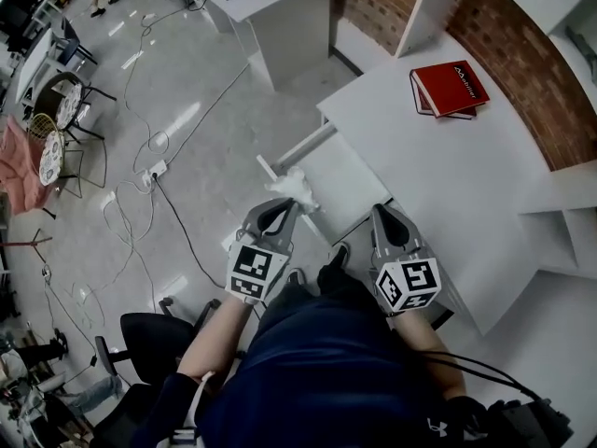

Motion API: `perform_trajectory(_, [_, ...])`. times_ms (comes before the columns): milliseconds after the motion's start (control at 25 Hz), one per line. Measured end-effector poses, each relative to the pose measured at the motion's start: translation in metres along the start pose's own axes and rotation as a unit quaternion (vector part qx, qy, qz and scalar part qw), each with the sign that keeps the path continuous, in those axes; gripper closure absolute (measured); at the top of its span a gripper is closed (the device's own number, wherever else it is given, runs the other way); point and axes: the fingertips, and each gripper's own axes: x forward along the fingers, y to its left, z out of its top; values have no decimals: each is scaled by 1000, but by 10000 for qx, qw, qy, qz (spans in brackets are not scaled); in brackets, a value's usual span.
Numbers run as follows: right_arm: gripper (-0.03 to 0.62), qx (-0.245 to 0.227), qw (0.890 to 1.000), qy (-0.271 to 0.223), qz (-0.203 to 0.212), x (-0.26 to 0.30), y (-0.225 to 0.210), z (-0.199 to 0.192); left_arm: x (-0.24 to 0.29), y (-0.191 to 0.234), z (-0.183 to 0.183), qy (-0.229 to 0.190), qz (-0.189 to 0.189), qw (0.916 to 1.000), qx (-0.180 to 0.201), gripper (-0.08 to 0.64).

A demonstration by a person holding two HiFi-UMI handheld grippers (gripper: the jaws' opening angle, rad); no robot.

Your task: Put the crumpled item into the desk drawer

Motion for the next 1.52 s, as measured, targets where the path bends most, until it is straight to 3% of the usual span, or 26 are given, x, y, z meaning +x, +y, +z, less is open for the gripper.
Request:
perform_trajectory(400, [591,236,9990,157,350,44,-38,2,52,23,7,267,320,9990,-155,552])
perform_trajectory(600, [591,392,9987,196,262,56,-48,-4,82,34,-5,532,134,9982,-234,552])
perform_trajectory(880, [589,701,9969,286,-205,60,-71,-19,136,47,-34,1118,-337,9931,-88,552])
perform_trajectory(1040, [591,829,9948,361,-473,61,-75,-29,166,55,-61,1494,-593,9864,-340,552])
perform_trajectory(1200, [591,949,9917,420,-762,61,-83,-37,198,55,-88,1877,-868,9781,-253,552])
perform_trajectory(1520, [591,1165,9838,548,-1249,60,-92,-53,241,56,-144,2853,-1351,9488,-89,552])
